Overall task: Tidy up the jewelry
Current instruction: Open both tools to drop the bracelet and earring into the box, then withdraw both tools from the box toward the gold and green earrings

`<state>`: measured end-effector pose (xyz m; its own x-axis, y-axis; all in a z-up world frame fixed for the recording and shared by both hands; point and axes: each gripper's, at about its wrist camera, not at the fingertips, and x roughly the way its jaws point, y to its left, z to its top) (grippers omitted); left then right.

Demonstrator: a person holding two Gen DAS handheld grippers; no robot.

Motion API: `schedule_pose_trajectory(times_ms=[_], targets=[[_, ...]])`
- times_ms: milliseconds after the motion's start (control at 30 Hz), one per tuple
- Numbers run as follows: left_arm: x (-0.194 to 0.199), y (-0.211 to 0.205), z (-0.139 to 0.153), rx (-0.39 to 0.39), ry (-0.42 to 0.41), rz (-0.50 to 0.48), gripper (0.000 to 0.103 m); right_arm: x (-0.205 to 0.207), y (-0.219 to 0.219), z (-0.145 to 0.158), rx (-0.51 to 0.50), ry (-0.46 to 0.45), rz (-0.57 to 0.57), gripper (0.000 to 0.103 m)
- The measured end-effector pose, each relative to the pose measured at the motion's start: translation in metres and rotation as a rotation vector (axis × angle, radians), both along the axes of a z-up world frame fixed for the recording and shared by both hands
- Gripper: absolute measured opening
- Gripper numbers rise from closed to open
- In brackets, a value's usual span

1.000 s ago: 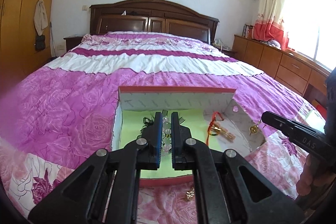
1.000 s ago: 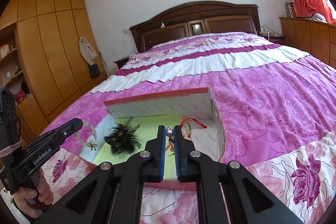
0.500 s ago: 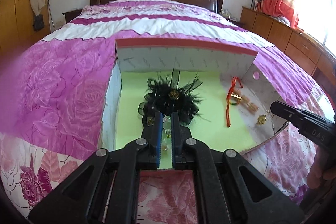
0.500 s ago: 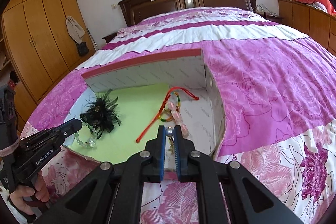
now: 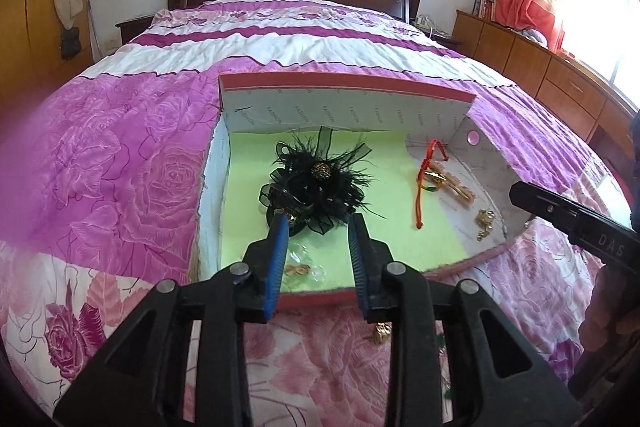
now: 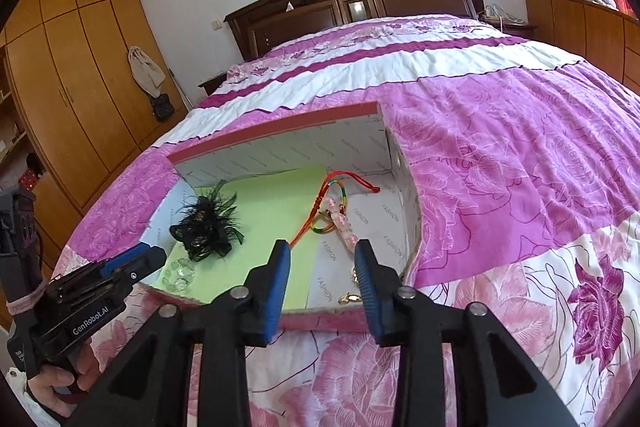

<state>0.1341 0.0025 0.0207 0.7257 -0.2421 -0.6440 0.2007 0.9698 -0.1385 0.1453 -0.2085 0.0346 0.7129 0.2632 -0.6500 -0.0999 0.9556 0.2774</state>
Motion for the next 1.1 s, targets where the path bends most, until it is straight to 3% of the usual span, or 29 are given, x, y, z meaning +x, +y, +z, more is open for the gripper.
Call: schedule_pose_trajectory(times_ms=[533,1100], targets=[[-0.037,-0.013,0.004,-0.004,0.028,-0.073,0.025,-0.057,0.002,0.016,-0.021,-0.058,0.027,0.045],[-0.036,-0.034,-0.035,0.013,0.169,-0.144,0.024,-0.081,-0.012,0.003,0.019,-0.029,0.021,0.047]])
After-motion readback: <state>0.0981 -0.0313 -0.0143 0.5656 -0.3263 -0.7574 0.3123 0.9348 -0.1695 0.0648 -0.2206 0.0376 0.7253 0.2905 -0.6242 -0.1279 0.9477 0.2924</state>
